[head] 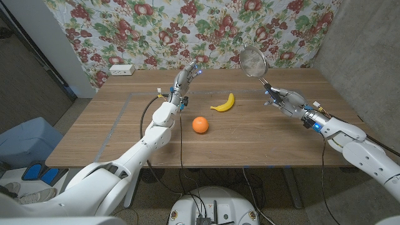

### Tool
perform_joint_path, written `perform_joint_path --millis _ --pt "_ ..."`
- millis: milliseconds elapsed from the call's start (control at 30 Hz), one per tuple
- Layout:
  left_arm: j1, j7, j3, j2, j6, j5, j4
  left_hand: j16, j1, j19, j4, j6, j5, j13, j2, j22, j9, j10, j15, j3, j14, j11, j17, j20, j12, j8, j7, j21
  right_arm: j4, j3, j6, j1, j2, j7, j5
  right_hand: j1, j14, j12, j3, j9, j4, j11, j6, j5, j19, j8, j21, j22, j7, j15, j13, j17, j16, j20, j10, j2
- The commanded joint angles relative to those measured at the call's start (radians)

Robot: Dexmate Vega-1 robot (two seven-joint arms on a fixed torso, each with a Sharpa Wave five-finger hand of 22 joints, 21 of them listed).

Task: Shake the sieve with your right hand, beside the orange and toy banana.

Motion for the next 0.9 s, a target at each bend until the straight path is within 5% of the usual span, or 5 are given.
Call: perform_joint_path --millis 33,533,900 --pt "-0.007 -0.002 0.001 -0.004 -0.001 0.000 0.012 0.007 -0.011 0.011 0.000 0.005 0.002 0.001 0.003 0.002 0.000 0.000 -0.004 0.007 -0.003 0.004 -0.001 -0.001 0.006 0.007 0.007 -0.004 -0.048 0.008 -0.066 -0.023 -0.058 -0.095 -0.034 0.019 0.001 0.002 0.010 0.003 -0.009 -0.044 0.013 0.004 -0.003 0.003 0.009 0.003 0.004 -0.095 0.002 0.003 0.007 -0.056 0.025 0.023" --pt "-0.011 0.002 0.004 -0.007 0.002 0.004 0.016 0.007 -0.014 0.012 -0.001 0.004 0.002 0.001 0.003 0.002 0.000 -0.001 -0.004 0.011 -0.003 0.003 -0.001 -0.001 0.006 0.006 0.008 -0.006 -0.110 -0.031 -0.288 0.012 -0.167 -0.275 -0.060 0.018 0.001 0.001 0.014 0.004 -0.012 -0.041 0.011 0.003 -0.005 -0.001 0.016 0.002 0.010 -0.094 0.003 0.003 0.007 -0.051 0.022 0.024" --pt "-0.007 0.010 0.008 -0.006 0.003 0.014 0.003 0.007 -0.017 0.012 -0.002 0.003 0.002 0.001 0.002 0.002 0.000 -0.001 -0.002 0.013 -0.005 0.005 -0.001 -0.001 0.006 0.006 0.009 -0.008 -0.131 -0.041 -0.363 0.020 -0.217 -0.291 -0.048 0.018 -0.002 -0.004 0.018 0.006 -0.014 -0.038 0.006 0.002 -0.009 -0.006 0.021 0.001 0.015 -0.094 -0.004 0.002 0.006 -0.050 0.019 0.026"
